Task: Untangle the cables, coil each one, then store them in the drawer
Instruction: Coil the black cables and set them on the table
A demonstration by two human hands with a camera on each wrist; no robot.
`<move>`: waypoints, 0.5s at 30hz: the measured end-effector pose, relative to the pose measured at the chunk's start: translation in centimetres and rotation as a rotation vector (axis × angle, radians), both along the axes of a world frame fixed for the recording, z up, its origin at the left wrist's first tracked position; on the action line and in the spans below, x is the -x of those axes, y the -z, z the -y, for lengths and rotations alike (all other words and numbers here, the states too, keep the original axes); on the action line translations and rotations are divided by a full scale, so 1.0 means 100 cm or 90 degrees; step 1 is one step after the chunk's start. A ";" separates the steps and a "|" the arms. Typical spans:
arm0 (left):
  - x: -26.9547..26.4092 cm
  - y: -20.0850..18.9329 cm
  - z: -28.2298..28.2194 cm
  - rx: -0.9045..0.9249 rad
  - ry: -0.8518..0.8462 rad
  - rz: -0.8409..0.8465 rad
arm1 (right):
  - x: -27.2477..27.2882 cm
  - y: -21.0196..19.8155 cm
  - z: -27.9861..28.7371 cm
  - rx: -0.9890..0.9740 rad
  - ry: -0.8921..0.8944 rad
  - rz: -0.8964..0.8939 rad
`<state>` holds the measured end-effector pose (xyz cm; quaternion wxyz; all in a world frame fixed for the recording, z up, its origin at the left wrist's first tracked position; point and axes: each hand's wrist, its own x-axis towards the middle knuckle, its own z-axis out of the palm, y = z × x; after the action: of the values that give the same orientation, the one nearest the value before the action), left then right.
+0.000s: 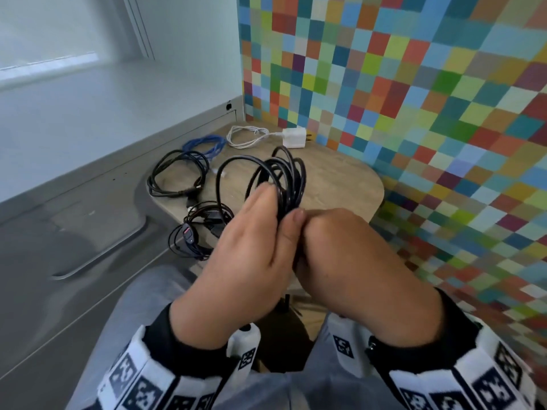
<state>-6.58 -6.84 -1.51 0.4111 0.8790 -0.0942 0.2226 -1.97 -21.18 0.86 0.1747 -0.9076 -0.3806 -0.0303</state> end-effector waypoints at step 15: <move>0.000 -0.015 -0.040 0.230 0.157 -0.386 | -0.017 -0.043 0.059 -0.358 0.055 -0.149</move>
<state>-6.61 -2.84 0.00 0.5927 0.8002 -0.0325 -0.0859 -0.27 -27.10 5.16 0.4602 -0.8364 -0.2954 -0.0370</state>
